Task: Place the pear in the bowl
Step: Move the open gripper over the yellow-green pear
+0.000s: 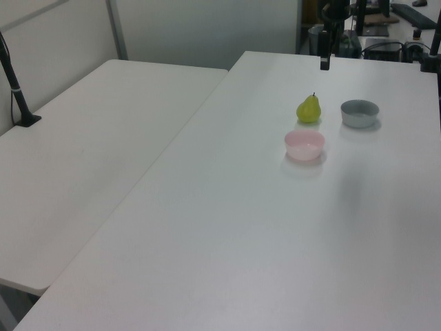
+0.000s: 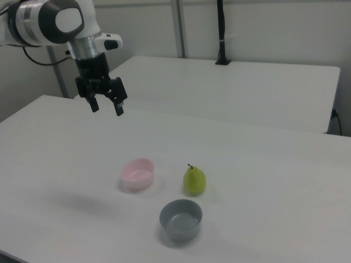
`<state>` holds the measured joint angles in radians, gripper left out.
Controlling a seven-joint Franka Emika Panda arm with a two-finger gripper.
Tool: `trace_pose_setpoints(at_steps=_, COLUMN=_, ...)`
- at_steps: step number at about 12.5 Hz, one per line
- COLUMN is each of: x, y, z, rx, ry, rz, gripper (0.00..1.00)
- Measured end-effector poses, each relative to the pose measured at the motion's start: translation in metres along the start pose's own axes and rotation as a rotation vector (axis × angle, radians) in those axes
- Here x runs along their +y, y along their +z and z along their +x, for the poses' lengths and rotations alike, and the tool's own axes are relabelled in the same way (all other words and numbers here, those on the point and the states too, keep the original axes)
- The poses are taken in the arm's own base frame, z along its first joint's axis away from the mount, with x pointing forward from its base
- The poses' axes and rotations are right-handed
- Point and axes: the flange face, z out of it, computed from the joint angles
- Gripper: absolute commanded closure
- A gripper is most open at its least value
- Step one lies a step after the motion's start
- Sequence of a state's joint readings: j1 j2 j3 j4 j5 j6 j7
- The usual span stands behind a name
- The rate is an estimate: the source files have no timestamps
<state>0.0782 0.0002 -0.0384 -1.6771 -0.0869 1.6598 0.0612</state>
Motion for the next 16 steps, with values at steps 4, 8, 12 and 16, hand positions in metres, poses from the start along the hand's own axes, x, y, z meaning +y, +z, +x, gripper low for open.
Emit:
trace_pose_setpoints(at_steps=4, x=0.032, y=0.002, z=0.001, rx=-0.002, ry=-0.058, rz=0.001, gripper=0.0)
trace_pose_setpoints(at_steps=8, x=0.085, y=0.013, z=0.016, rx=0.037, ry=-0.068, rz=-0.004, gripper=0.0)
trace_pose_setpoints(at_steps=12, x=0.152, y=0.039, z=0.031, rx=0.041, ry=-0.051, rz=-0.011, gripper=0.0)
trace_pose_setpoints(at_steps=16, x=0.181, y=0.064, z=0.038, rx=0.034, ry=-0.074, rz=0.023, gripper=0.0)
